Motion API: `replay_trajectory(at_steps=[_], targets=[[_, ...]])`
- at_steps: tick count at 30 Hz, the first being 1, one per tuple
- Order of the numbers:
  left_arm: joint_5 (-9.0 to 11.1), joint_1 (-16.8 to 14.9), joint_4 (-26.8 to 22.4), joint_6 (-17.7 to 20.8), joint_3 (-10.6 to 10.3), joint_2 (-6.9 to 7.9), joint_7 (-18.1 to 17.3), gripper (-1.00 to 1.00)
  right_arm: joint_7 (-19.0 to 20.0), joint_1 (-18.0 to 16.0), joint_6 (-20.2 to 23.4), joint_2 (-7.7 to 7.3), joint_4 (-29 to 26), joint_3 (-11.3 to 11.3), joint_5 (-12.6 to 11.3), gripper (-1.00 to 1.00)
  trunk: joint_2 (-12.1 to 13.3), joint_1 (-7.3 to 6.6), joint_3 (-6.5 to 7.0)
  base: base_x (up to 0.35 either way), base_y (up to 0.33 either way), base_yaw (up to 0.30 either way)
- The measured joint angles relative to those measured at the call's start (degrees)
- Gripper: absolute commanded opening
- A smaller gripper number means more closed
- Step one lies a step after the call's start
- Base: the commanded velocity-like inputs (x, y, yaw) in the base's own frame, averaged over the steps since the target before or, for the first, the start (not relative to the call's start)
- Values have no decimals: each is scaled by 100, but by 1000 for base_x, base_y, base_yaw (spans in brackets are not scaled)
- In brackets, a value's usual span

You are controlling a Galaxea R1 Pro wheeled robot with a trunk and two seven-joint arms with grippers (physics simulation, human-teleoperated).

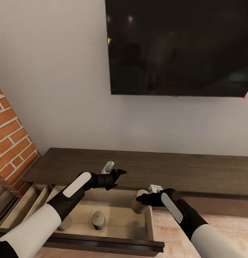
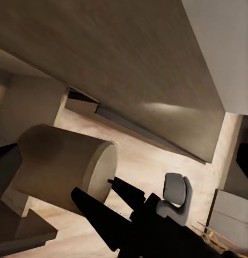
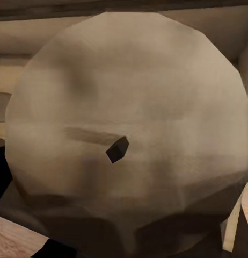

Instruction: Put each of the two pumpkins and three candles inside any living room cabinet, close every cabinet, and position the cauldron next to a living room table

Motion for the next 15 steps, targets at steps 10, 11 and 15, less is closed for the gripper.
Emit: replay_trajectory(at_steps=[10,11,15], targets=[[0,0,11,7,0,43,0,100,-740,1,-955,668,919,765,559,-100,0,0,0,0,104,0],[0,0,11,7,0,46,1,100,-895,1,-995,740,981,778,577,-100,0,0,0,0,8,0],[0,0,11,12,3,53,7,100,-1219,0,-1133,947,1162,810,614,-100,0,0,0,0,2,0]])
